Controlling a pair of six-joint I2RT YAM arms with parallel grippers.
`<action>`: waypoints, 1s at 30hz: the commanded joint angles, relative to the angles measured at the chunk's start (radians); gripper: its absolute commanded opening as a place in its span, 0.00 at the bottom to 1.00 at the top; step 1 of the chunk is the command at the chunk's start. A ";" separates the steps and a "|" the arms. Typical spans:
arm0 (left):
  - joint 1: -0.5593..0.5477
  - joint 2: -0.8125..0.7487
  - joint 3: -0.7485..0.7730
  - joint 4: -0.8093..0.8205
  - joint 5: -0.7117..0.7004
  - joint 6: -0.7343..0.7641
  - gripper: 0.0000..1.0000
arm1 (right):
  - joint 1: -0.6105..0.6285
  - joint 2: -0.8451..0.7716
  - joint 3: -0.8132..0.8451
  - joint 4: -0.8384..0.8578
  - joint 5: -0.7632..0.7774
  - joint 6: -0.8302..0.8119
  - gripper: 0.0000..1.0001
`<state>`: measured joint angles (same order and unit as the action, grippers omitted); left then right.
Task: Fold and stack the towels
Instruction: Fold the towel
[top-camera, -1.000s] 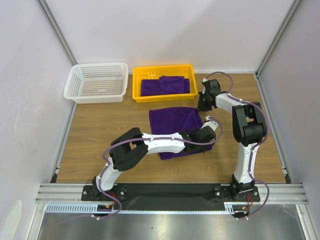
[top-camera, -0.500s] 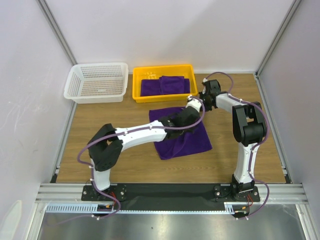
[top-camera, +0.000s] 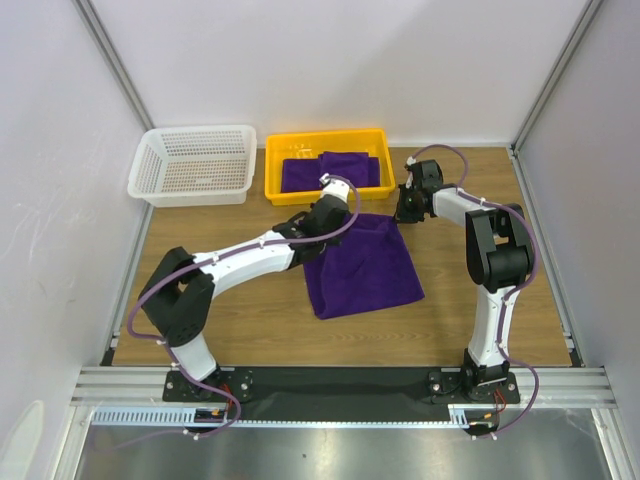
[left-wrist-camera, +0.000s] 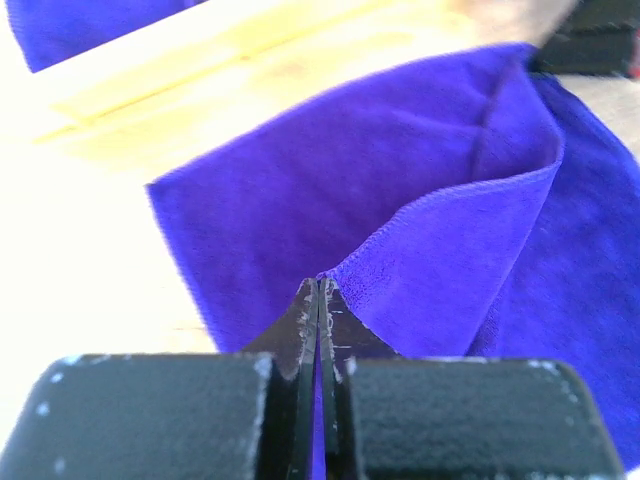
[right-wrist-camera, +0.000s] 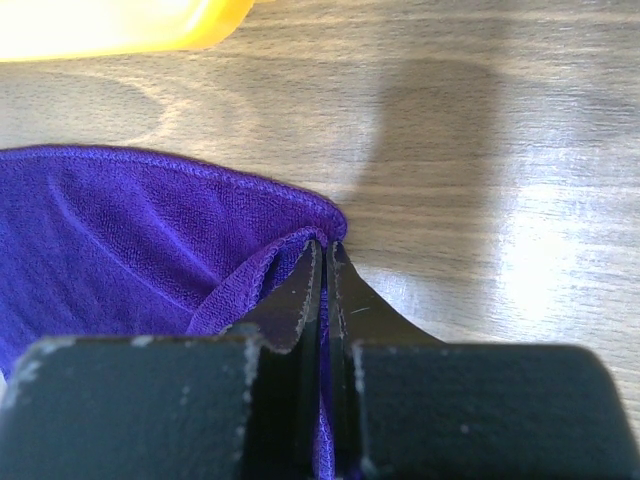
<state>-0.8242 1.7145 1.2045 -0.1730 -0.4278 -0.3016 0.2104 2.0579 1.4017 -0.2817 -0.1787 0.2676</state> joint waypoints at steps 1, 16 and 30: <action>0.031 -0.052 -0.020 0.070 -0.032 0.032 0.00 | -0.006 -0.042 -0.007 0.027 -0.013 -0.018 0.00; 0.158 0.034 -0.060 0.155 -0.098 0.012 0.00 | -0.016 -0.048 0.003 0.035 -0.007 -0.041 0.00; 0.211 0.152 -0.048 0.145 -0.134 -0.028 0.00 | -0.020 -0.047 0.005 0.050 0.002 -0.039 0.00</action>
<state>-0.6407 1.8683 1.1511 -0.0521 -0.5224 -0.2993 0.1963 2.0579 1.4017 -0.2626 -0.1917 0.2489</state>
